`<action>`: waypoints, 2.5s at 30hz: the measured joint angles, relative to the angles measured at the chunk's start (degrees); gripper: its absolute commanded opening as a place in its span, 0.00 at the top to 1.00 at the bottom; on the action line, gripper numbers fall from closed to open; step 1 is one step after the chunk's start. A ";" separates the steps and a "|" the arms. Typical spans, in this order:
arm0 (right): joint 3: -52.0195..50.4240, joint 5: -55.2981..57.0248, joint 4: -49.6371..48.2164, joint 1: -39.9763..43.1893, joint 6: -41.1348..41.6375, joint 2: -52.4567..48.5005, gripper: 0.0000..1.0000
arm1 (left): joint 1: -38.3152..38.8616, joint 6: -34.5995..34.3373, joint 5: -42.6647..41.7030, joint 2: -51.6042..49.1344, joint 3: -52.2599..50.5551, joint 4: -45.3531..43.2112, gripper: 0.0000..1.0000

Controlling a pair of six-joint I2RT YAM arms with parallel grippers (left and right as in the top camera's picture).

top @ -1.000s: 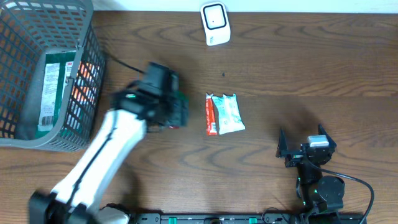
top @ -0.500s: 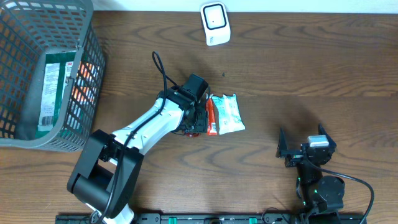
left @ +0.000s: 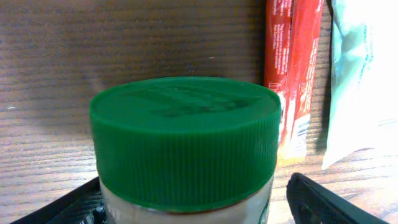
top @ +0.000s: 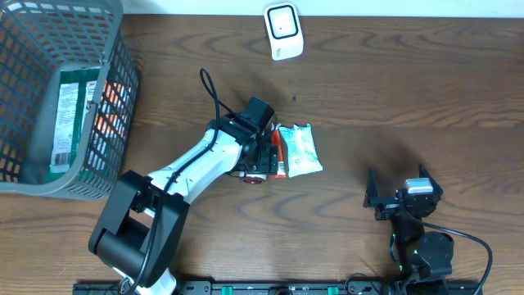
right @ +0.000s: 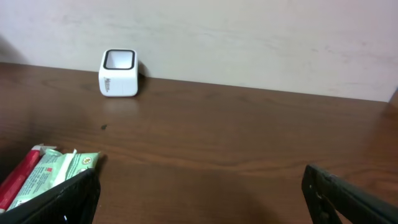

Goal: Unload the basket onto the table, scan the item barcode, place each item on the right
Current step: 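Carry the green-lidded jar to the table left of the Nescafe stick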

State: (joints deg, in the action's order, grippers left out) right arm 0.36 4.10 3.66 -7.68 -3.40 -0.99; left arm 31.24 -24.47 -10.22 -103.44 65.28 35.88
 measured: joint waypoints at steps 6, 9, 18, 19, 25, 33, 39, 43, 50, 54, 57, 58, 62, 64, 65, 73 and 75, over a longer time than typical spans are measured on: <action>0.00 0.00 0.00 0.00 0.00 0.00 0.01 | 0.00 0.26 0.09 0.39 0.00 -0.37 0.06; 0.00 0.00 0.00 0.00 0.00 0.00 0.01 | 0.00 0.28 1.16 1.18 0.00 -0.44 0.06; 0.00 0.00 0.00 0.00 0.00 0.00 0.01 | 0.00 0.48 2.89 1.66 0.02 -0.79 0.05; 0.00 0.00 0.00 0.00 0.00 0.00 0.01 | 0.00 0.55 2.91 1.66 0.02 -0.98 0.05; 0.00 0.00 0.00 0.00 0.00 0.00 0.01 | 0.00 0.72 2.91 1.66 0.04 -0.61 0.06; 0.00 0.02 0.00 0.00 0.00 0.00 0.01 | 0.85 0.94 2.89 1.68 0.07 0.11 0.13; 0.00 0.00 0.00 0.00 0.00 0.00 0.01 | 1.03 0.92 2.91 2.64 0.07 0.13 0.13; 0.00 0.02 0.00 0.00 0.00 0.00 0.01 | 2.16 0.90 2.91 3.23 0.07 0.35 0.13; 0.00 0.00 0.00 0.00 0.00 0.00 0.01 | 5.09 0.90 2.91 3.23 0.07 0.50 0.13; 0.00 0.00 0.00 0.00 0.00 0.00 0.01 | 5.16 0.90 2.93 3.23 0.07 0.48 0.12; 0.00 0.02 0.00 0.00 0.00 0.00 0.01 | 5.16 0.90 2.91 3.23 0.07 0.48 0.12; 0.00 0.00 0.00 0.00 0.00 0.00 0.01 | 5.16 0.90 2.95 3.23 0.07 0.48 0.12; 0.00 0.00 0.00 0.00 0.00 0.00 0.01 | 5.16 0.90 5.18 3.26 0.07 0.48 0.12; 0.00 0.02 0.00 0.00 0.00 0.00 0.01 | 5.14 0.92 6.73 3.23 0.07 0.31 0.12; 0.00 0.00 0.00 0.00 0.00 0.00 0.01 | 5.14 0.92 7.41 3.23 0.07 0.11 0.12; 0.00 0.02 0.00 0.00 0.00 0.00 0.01 | 4.76 0.92 9.29 3.23 0.07 -0.81 0.12; 0.00 0.02 0.00 0.00 0.00 0.00 0.01 | 4.76 0.92 9.64 3.26 0.07 -0.81 0.12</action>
State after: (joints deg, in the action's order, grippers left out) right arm 0.36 4.12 3.66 -7.68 -3.40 -0.99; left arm 36.01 -23.55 -0.58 -100.18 65.34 35.07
